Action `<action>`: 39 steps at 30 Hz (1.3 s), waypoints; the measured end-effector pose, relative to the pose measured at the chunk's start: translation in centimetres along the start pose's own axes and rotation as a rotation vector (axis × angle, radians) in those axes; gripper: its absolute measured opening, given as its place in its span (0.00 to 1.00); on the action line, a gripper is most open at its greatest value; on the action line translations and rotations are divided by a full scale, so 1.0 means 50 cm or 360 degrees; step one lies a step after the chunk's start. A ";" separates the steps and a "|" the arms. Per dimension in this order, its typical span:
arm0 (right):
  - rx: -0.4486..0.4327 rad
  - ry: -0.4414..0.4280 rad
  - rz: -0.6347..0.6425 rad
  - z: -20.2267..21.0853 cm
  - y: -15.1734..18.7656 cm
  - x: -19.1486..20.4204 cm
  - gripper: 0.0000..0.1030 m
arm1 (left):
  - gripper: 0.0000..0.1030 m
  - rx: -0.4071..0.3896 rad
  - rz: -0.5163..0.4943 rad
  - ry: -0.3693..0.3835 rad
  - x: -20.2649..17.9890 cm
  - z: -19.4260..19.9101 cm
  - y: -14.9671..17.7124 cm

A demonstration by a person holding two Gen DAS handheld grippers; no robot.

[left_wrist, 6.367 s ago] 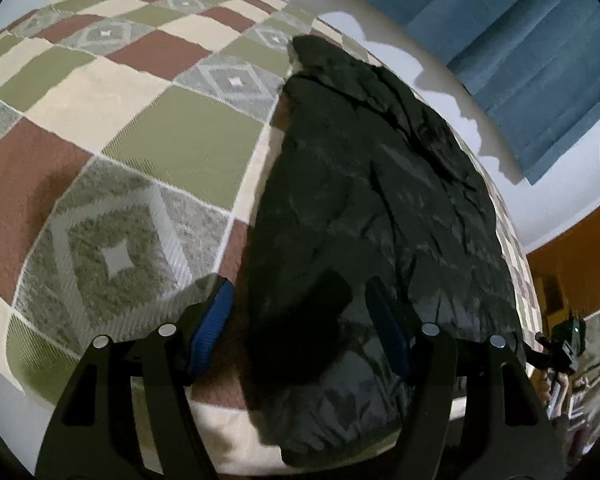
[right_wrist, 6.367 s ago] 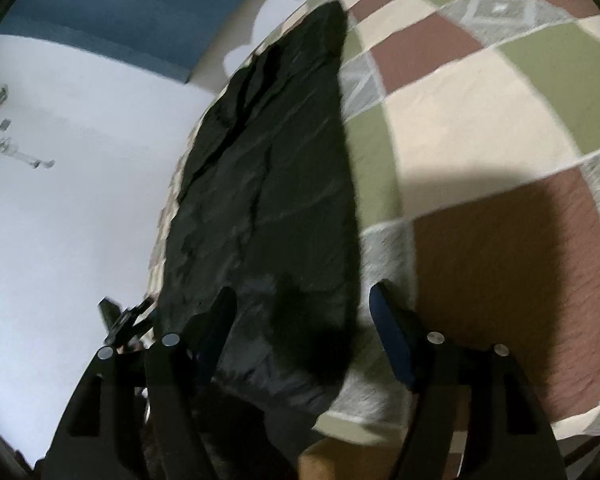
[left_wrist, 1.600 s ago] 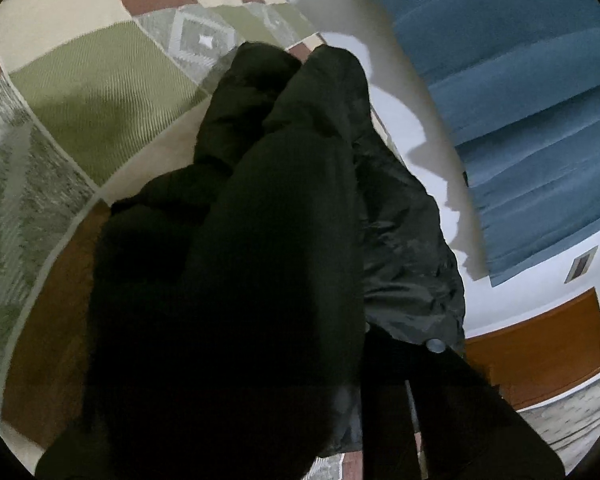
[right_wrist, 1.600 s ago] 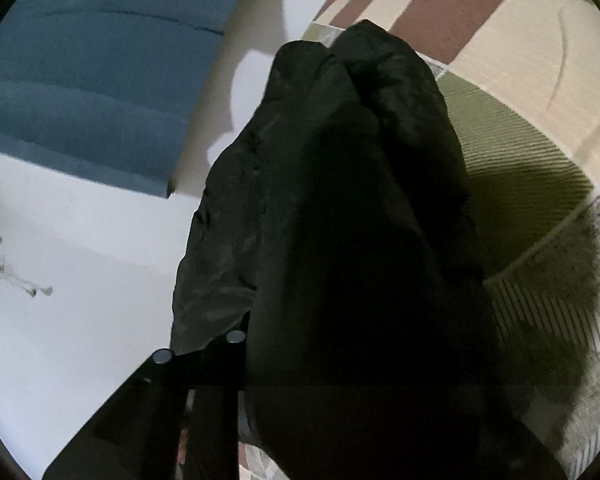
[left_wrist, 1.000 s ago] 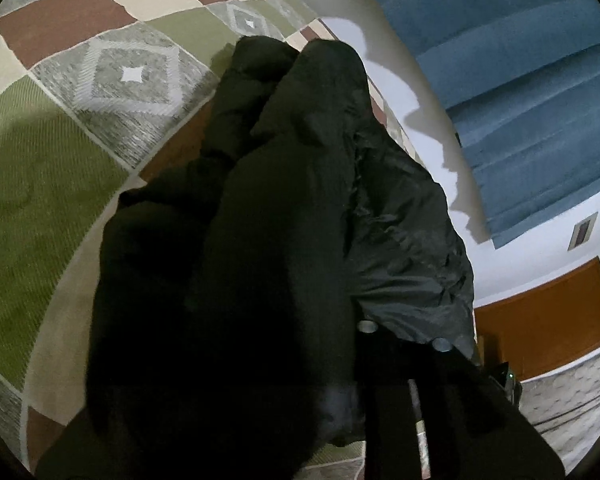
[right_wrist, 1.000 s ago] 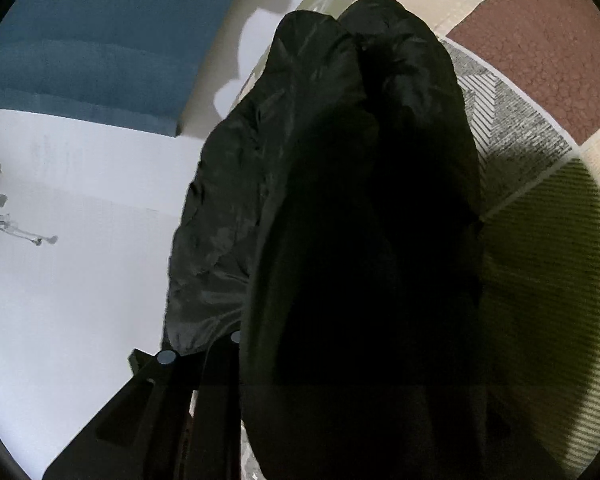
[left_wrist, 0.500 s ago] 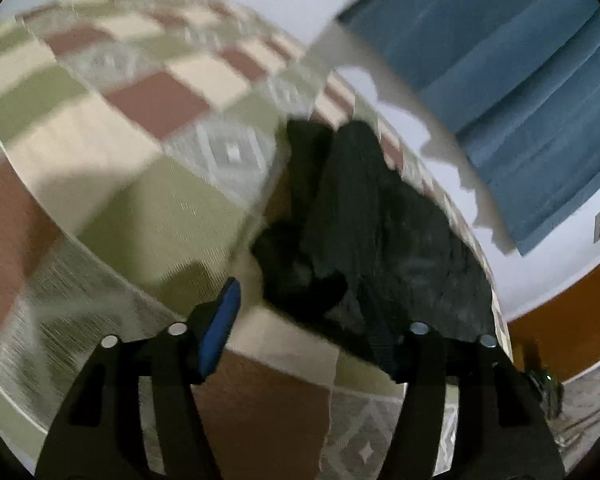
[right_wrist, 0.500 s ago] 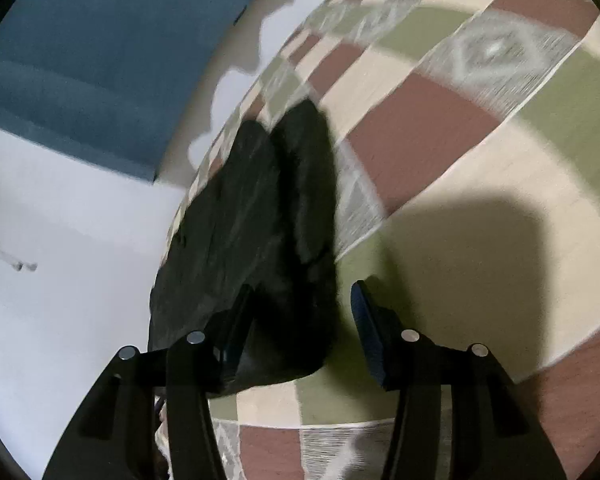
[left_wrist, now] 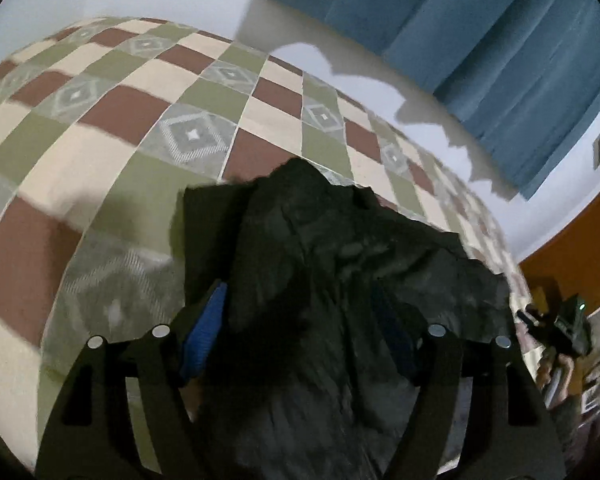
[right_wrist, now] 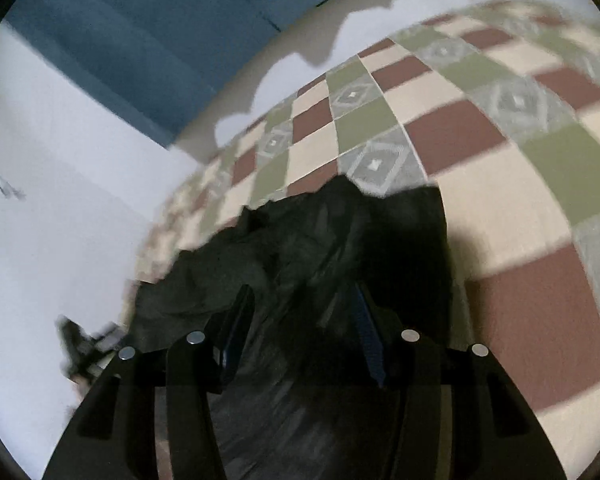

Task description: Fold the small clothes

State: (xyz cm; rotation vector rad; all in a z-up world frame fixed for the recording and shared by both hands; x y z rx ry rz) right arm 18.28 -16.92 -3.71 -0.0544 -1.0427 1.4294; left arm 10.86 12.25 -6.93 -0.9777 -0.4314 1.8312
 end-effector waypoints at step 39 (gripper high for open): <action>0.0044 -0.0177 -0.0023 -0.035 -0.026 0.126 0.61 | 0.79 -0.0058 0.0001 -0.0130 0.035 -0.027 0.016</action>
Point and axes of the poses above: each gripper's, at about its wrist camera, not at the fingertips, and z roughly against the way its jaws point, x to its left, y to its underside, the point moved 9 cm from there along -z, roughly the way its jaws point, and after that the axes turned 9 degrees about -x, right-handed, at the moved point
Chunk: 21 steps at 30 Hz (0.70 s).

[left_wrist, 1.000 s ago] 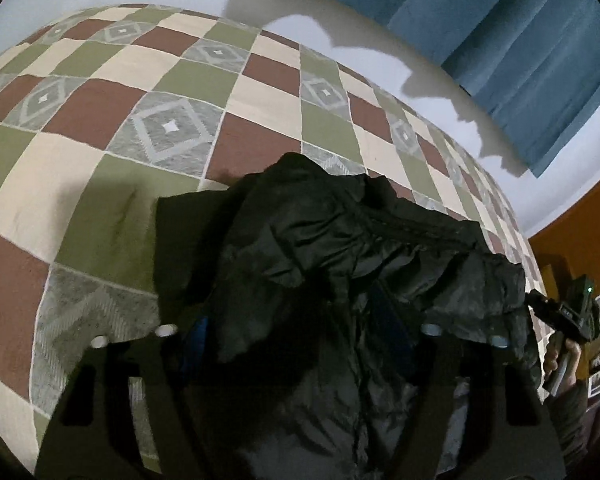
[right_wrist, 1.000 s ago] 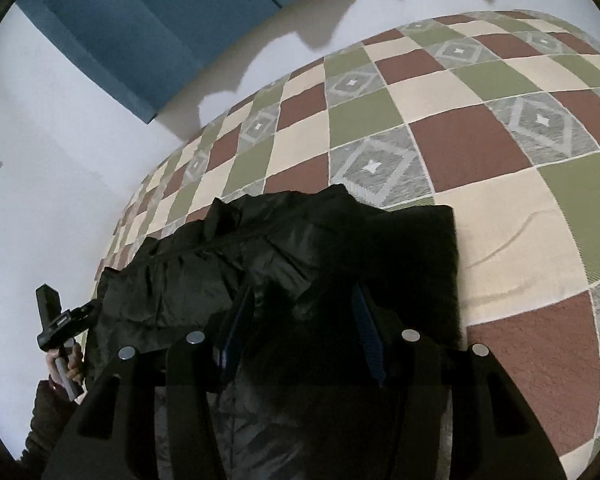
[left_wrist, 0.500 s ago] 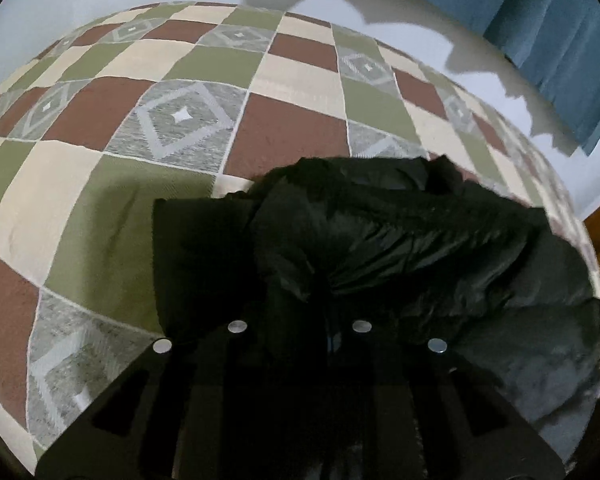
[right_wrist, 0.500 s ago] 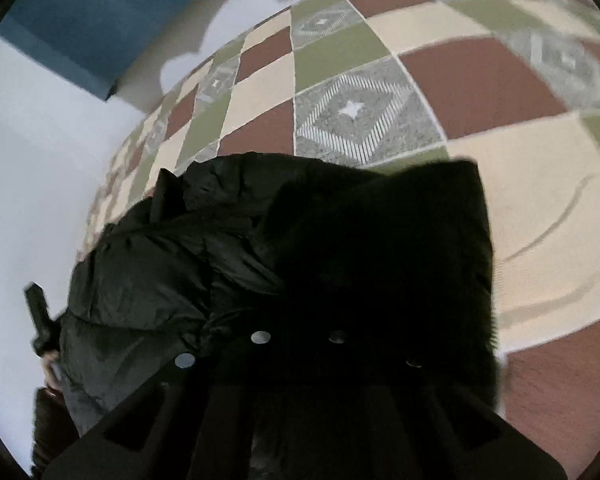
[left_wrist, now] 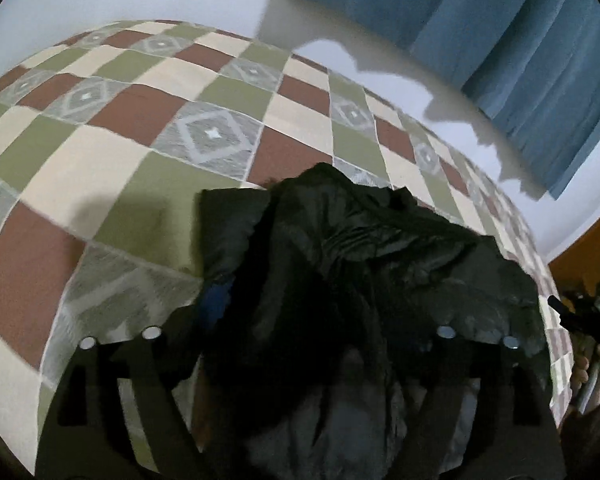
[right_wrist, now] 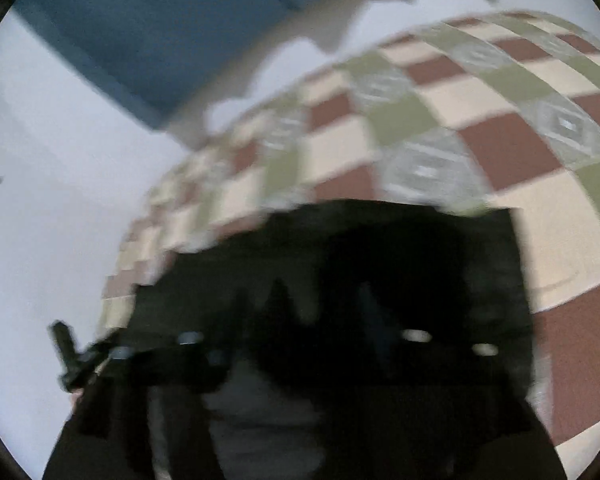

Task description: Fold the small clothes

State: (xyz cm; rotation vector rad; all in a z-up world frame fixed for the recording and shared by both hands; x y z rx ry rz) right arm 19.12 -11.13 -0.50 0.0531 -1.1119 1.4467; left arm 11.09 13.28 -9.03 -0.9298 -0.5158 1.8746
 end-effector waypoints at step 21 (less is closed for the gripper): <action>0.0394 -0.0013 0.0042 -0.207 0.075 0.004 0.66 | 0.79 0.0058 0.0036 -0.0045 0.078 0.026 0.063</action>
Point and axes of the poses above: each gripper's, at about its wrist camera, not at the fingertips, and z roughly against the way its jaws point, x to its left, y to its underside, the point moved 9 cm from there along -z, roughly the way its jaws point, and after that the axes turned 9 degrees about -x, right-handed, at the moved point
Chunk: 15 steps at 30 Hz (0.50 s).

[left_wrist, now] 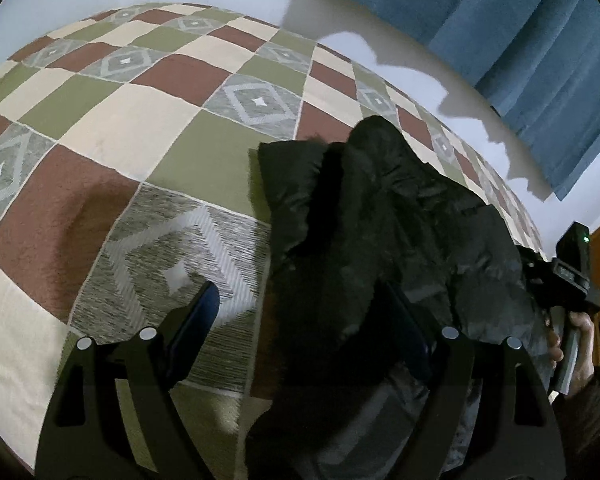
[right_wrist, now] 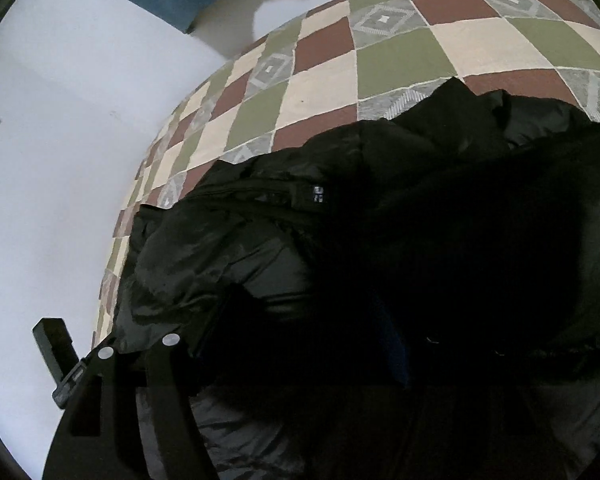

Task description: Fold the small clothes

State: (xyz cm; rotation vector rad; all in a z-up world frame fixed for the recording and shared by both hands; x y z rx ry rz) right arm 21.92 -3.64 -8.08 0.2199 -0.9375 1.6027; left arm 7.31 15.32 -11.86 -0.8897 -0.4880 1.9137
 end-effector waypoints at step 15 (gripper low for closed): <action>-0.0048 -0.0099 0.0024 0.138 0.140 0.000 0.67 | 0.82 0.0045 0.0009 0.0036 0.012 -0.003 0.002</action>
Point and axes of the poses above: each gripper's, at about its wrist camera, not at the fingertips, and z roughly against the way its jaws point, x to its left, y to its underside, the point moved 9 cm from there along -z, roughly the way its jaws point, and after that the axes turned 9 degrees about -x, right-handed, at the moved point
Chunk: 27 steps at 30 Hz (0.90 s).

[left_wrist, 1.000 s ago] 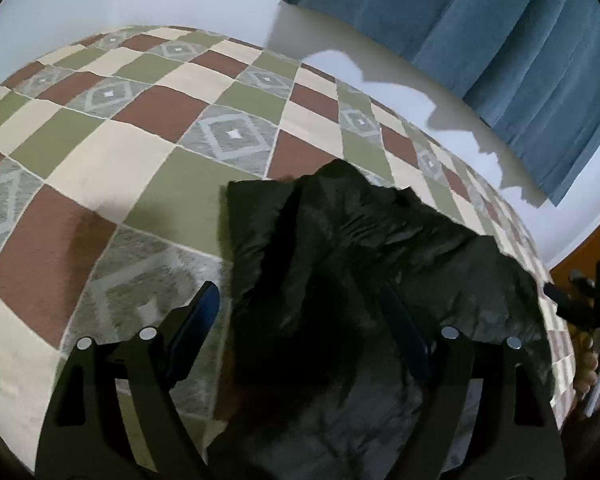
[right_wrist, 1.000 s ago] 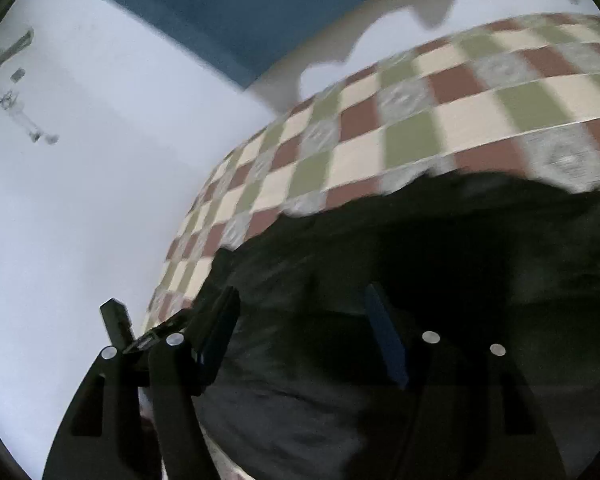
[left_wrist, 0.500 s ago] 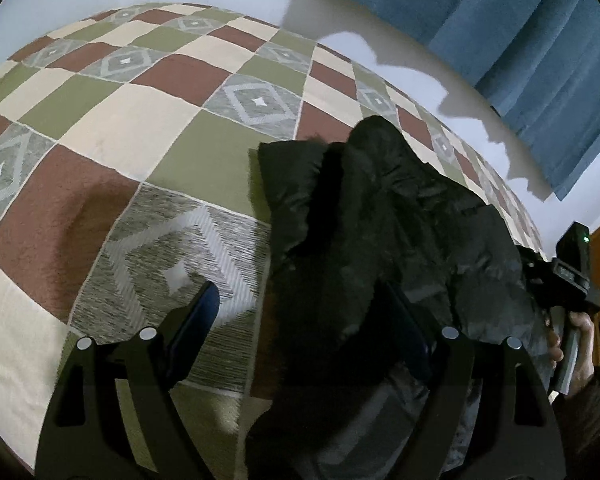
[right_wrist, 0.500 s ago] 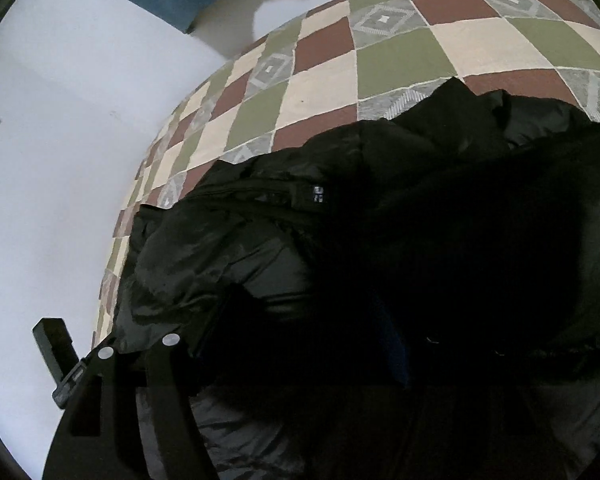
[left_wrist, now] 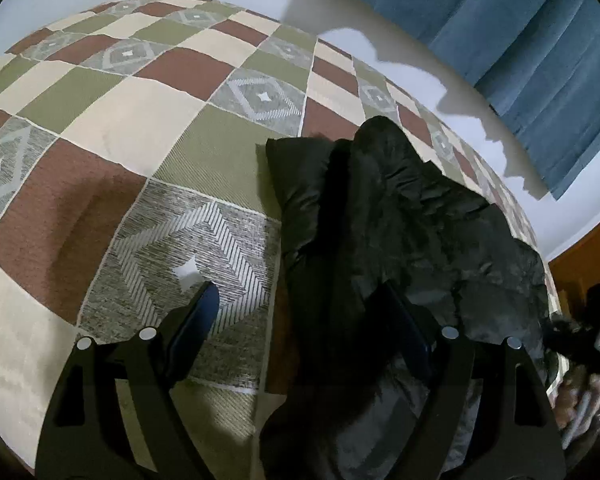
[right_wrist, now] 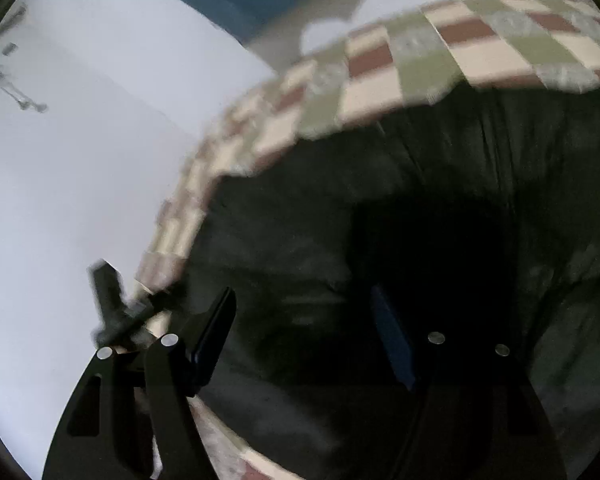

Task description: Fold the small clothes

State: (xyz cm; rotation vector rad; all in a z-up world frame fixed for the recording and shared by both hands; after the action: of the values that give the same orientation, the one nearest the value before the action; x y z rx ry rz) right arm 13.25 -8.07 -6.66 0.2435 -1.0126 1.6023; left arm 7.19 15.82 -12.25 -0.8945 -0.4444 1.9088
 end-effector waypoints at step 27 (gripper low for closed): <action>-0.0127 -0.0055 0.0129 -0.004 0.033 -0.036 0.67 | 0.91 0.0186 0.0119 0.0365 -0.037 -0.072 -0.022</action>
State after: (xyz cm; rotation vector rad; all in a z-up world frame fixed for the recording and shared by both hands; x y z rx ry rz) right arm 12.43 -9.13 -8.68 0.1780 -1.1228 1.6314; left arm 11.05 14.53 -13.20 -1.0499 -0.1627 1.8514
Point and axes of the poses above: each gripper's, at about its wrist camera, not at the fingertips, and z roughly against the way its jaws point, x to its left, y to its underside, the point moved 9 cm from there along -z, roughly the way its jaws point, and after that the axes turned 9 degrees about -x, right-handed, at the moved point
